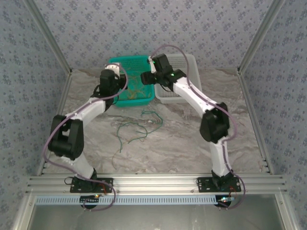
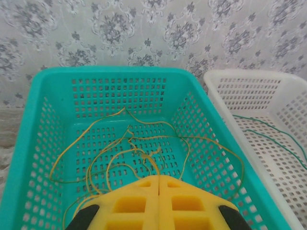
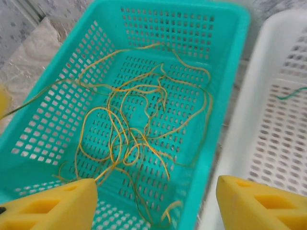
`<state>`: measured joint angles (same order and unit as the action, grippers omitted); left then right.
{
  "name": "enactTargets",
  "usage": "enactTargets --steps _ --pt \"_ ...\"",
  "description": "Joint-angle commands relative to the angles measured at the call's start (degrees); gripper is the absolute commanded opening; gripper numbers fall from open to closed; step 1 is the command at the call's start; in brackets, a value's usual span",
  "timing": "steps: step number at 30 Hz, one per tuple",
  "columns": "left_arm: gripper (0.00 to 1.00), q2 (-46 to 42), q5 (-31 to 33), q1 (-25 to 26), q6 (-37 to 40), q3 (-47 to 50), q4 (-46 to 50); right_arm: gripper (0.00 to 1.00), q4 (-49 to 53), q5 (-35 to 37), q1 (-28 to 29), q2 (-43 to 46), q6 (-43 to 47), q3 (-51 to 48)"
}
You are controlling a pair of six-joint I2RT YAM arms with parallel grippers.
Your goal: Untangle the cables
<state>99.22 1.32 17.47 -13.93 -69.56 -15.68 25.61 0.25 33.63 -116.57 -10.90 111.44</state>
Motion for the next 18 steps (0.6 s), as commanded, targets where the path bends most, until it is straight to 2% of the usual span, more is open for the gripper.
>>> enactTargets --steps 1,6,10,13,14,16,18 --pt "0.0 6.05 -0.3 -0.03 -1.86 -7.09 8.34 0.7 -11.34 6.16 3.38 16.83 0.93 -12.21" --pt "0.0 13.71 0.76 0.17 -5.6 -13.63 13.46 0.75 -25.37 10.12 6.35 35.1 0.83 -34.95" --pt "0.0 17.03 2.67 1.18 -6.81 -16.68 18.43 0.75 -26.18 17.55 7.43 44.94 -0.43 -46.69" --pt "0.0 15.0 6.39 2.4 -6.57 -13.65 17.43 0.76 -26.55 20.21 7.45 50.2 -0.31 -53.34" --pt "0.06 13.98 7.47 2.75 -6.39 -12.69 17.19 0.76 -26.27 20.86 7.51 51.47 -0.28 -54.75" --pt "0.39 11.44 8.73 3.41 -6.05 -11.66 18.8 0.76 -24.96 22.67 7.46 53.75 -0.19 -57.08" --pt "0.54 7.8 10.68 4.32 -5.27 -10.53 20.55 0.76 -24.23 23.96 7.5 55.49 0.14 -58.88"
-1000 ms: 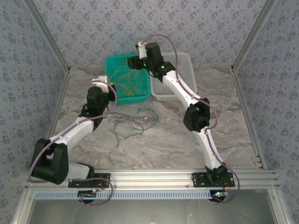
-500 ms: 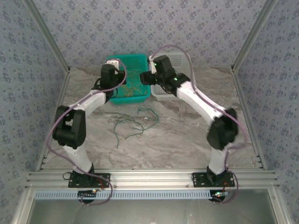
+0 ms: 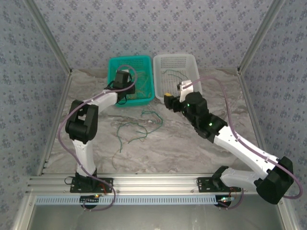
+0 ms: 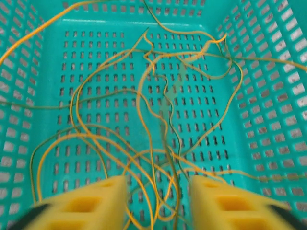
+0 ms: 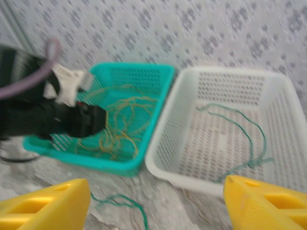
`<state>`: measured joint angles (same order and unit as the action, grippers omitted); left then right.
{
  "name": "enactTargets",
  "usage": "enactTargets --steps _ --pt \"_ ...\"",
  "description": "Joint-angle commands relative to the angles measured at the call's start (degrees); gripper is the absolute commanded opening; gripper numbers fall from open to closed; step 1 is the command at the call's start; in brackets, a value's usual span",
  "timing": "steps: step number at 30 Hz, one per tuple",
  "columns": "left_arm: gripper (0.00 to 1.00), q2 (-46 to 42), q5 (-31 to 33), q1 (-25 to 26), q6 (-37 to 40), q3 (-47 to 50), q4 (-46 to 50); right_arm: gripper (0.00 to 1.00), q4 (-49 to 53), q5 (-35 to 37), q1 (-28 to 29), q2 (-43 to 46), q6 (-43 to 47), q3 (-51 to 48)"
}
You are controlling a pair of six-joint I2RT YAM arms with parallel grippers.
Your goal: Untangle the cables
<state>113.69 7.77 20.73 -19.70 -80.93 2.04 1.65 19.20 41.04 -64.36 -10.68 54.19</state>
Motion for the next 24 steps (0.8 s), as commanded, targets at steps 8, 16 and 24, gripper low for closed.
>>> enactTargets --steps 8,16,24 --pt "0.74 -23.51 11.94 4.12 0.43 7.14 9.79 0.76 -1.52 6.77 -0.54 5.99 0.16 -6.16" --pt "0.74 -46.85 11.0 12.27 0.28 28.38 -1.84 0.81 -6.44 -20.65 -6.01 -2.64 3.44 -9.92" --pt "0.7 -55.68 13.6 14.86 -5.61 37.41 14.44 0.78 2.05 -22.9 -6.56 -15.42 0.39 -6.51"
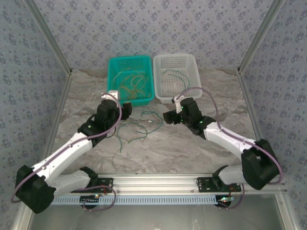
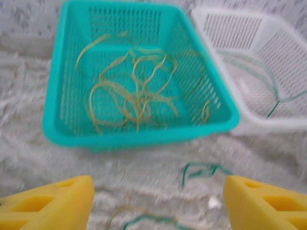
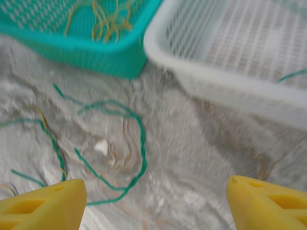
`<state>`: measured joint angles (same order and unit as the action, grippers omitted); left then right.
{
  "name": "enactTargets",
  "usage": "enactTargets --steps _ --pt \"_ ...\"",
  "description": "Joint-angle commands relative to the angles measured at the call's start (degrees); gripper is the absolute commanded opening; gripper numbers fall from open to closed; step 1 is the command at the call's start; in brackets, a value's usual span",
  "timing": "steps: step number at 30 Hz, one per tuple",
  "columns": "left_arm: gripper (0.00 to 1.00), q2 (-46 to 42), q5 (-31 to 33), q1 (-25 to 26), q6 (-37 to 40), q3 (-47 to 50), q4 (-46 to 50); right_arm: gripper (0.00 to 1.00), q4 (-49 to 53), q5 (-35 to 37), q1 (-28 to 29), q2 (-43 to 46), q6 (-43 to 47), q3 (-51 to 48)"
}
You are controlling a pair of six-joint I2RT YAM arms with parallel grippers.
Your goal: Untangle the cables
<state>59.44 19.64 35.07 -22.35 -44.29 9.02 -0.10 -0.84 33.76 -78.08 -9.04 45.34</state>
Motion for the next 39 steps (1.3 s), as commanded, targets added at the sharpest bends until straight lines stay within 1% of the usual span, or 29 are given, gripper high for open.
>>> enactTargets --steps 1,3,5,7,9,11,13,15,17,21,24,28,30,32,33,35,36,38,39 --pt "0.68 -1.43 0.4 0.56 -3.77 1.38 8.98 0.77 3.41 -2.97 1.0 -2.72 -1.76 1.87" --pt "0.67 -0.78 -4.93 0.73 -3.3 3.76 7.3 0.77 1.28 -3.99 1.42 -4.71 -2.88 0.79" --pt "0.64 0.48 -10.12 1.49 -2.5 5.78 3.75 0.74 1.02 -2.48 2.06 -6.51 -4.29 0.94" --pt "0.62 2.25 -14.55 3.73 0.53 7.71 -1.26 0.73 -0.01 3.4 3.32 -6.65 -5.6 0.26" --pt "0.6 4.8 -16.61 5.83 3.23 7.79 -3.28 0.73 -2.12 8.65 4.01 -5.19 -6.8 -1.34" --pt "0.59 8.43 -19.67 7.09 6.27 6.87 -4.22 0.74 -4.45 13.44 4.14 -1.86 -8.67 -3.64" --pt "0.61 13.24 -19.92 9.66 9.71 3.35 -2.07 0.76 -8.66 17.81 4.25 2.86 -10.01 -7.64" --pt "0.64 17.98 -17.87 12.79 12.47 0.04 -1.12 0.76 -12.19 21.09 4.32 7.42 -10.44 -11.12" --pt "0.63 23.39 -15.07 14.78 12.95 -4.19 0.51 0.77 -14.62 24.5 4.45 11.98 -10.91 -14.56" --pt "0.62 33.35 -13.17 15.8 11.88 -11.26 1.15 0.77 -19.42 29.32 4.65 21.14 -10.9 -21.29" --pt "0.6 38.32 -12.34 16.26 11.82 -14.0 -0.55 0.78 -18.33 30.31 4.56 26.31 -10.83 -23.75" --pt "0.59 44.23 -10.81 16.28 11.36 -16.81 -0.66 0.78 -14.6 32.11 4.57 31.93 -10.99 -24.89" --pt "0.57 46.59 -11.08 16.28 11.05 -18.03 -0.14 0.78 -13.76 33.25 4.57 34.62 -11.25 -25.8" --pt "0.51 48.07 -11.65 16.5 10.72 -18.65 -0.02 0.78 -13.46 34.08 4.49 36.97 -11.35 -26.73" --pt "0.47 48.11 -10.75 16.75 10.54 -18.57 -0.42 0.78 -13.23 34.24 4.47 37.68 -11.26 -26.99" --pt "0.29 46.93 -9.36 17.28 10.31 -17.71 -1.34 0.78 -12.29 34.73 4.39 38.82 -11.18 -26.98" --pt "0.24 45.84 -8.58 17.56 10.21 -17.27 -1.86 0.78 -11.78 34.89 4.39 39.05 -11.13 -26.81" --pt "0.19 42.96 -8.13 17.88 11.07 -16.43 -2.44 0.78 -10.78 35.13 4.39 39.41 -10.96 -26.32" --pt "0.14 41.57 -7.34 18.03 11.27 -16.4 -2.02 0.77 -10.47 35.37 4.39 39.49 -11.04 -26.1"
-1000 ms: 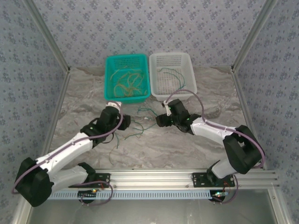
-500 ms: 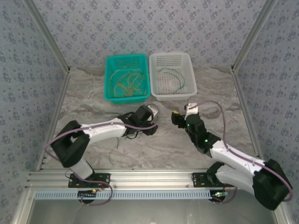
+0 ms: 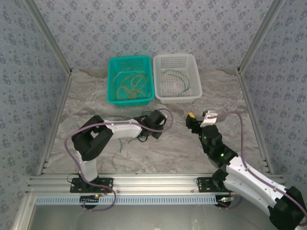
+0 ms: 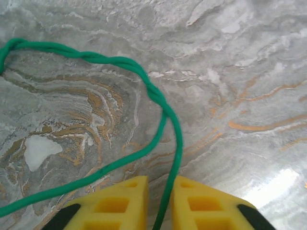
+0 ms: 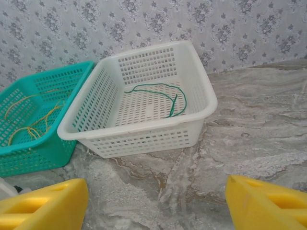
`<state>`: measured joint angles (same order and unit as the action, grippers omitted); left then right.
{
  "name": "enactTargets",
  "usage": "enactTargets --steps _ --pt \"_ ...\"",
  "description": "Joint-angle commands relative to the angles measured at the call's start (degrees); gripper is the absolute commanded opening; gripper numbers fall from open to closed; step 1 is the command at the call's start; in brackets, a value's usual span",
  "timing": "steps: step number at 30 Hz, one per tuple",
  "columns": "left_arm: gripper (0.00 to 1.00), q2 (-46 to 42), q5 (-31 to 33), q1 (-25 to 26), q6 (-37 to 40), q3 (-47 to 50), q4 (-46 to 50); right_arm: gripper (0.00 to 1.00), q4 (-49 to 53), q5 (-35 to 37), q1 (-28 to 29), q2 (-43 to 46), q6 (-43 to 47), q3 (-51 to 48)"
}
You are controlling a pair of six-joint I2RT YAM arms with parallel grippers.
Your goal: Untangle the cables
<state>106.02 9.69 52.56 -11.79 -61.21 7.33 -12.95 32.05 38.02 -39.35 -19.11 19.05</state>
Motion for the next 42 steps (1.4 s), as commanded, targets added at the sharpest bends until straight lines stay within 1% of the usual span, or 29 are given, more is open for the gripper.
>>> enactTargets --steps 1,2,6,9,10,12,16,18,19,22,23,24,25,27,28,31,34,36,39,42 --pt "0.04 -6.64 3.72 0.61 0.55 0.48 0.22 0.78 2.54 2.49 0.13 0.84 -0.89 0.36" --pt "0.0 -8.61 4.1 0.62 0.74 0.62 0.63 0.78 2.71 2.4 0.17 0.85 -0.72 0.67" --pt "0.0 -16.35 4.0 0.66 0.65 0.88 2.3 0.78 3.46 2.05 0.18 0.86 -0.04 2.12" --pt "0.0 -21.48 1.67 0.68 0.54 1.14 3.47 0.78 3.34 0.82 0.13 0.86 0.46 2.81" --pt "0.0 -23.46 -0.01 0.68 0.77 1.81 3.06 0.78 3.05 -0.36 0.12 0.86 0.72 2.93" --pt "0.0 -27.22 -3.79 0.58 0.96 3.72 1.14 0.79 2.52 -4.01 -0.27 0.79 0.88 3.59" --pt "0.0 -34.9 -6.65 -0.34 0.29 8.35 -3.42 0.8 2.4 -14.75 -3.4 0.13 0.18 5.85" --pt "0.0 -37.48 -8.38 -2.03 -0.37 10.24 -4.78 0.8 2.38 -19.12 -5.48 -0.43 -1.29 6.83" --pt "0.0 -38.89 -10.29 -3.12 -0.83 11.68 -6.21 0.8 1.97 -21.48 -6.54 -0.67 -1.28 7.05" --pt "0.0 -44.6 -16.06 -6.71 -2.72 17.64 -14.53 0.81 -0.29 -31.49 -9.1 -2.48 1.02 7.33" --pt "0.0 -46.35 -18.88 -8.12 -3.57 19.91 -17.77 0.81 -0.02 -34.32 -9.51 -3.84 1.61 8.06" --pt "0.0 -47.52 -20.33 -9.11 -4.01 21.31 -19.62 0.81 0.42 -36.07 -9.63 -5.1 2.04 8.7" --pt "0.0 -48.48 -20.84 -9.76 -3.96 22.03 -20.15 0.81 0.51 -38.43 -9.65 -6.86 2.36 9.38" --pt "0.0 -49.14 -19.17 -10.23 -3.26 21.62 -17.69 0.81 -0.43 -43.6 -9.23 -10.32 3.02 10.19" --pt "0.0 -49.49 -19.71 -10.57 -2.94 21.14 -16.72 0.81 -0.65 -45.15 -8.55 -11.83 3.5 10.72" --pt "0.0 -51.03 -22.06 -10.68 -2.62 21.52 -17.77 0.82 -1.91 -46.17 -5.49 -15.71 5.33 12.16" --pt "0.0 -51.35 -23.38 -10.68 -2.31 21.23 -17.96 0.82 -2.87 -49.41 -2.05 -19.29 8.63 13.91" --pt "0.0 -51.5 -25.03 -10.65 -2.25 21.54 -18.61 0.82 -3.53 -49.47 -0.02 -20.99 10.37 14.72" --pt "0.0 -52.87 -27.7 -10.65 -2.94 23.26 -22.39 0.82 -6.3 -49.75 0.08 -21.85 9.36 14.73" --pt "0.0 -55.3 -28.51 -10.72 -3.46 24.73 -25.49 0.82 -9.01 -53.65 -0.76 -22.69 9.81 14.13"
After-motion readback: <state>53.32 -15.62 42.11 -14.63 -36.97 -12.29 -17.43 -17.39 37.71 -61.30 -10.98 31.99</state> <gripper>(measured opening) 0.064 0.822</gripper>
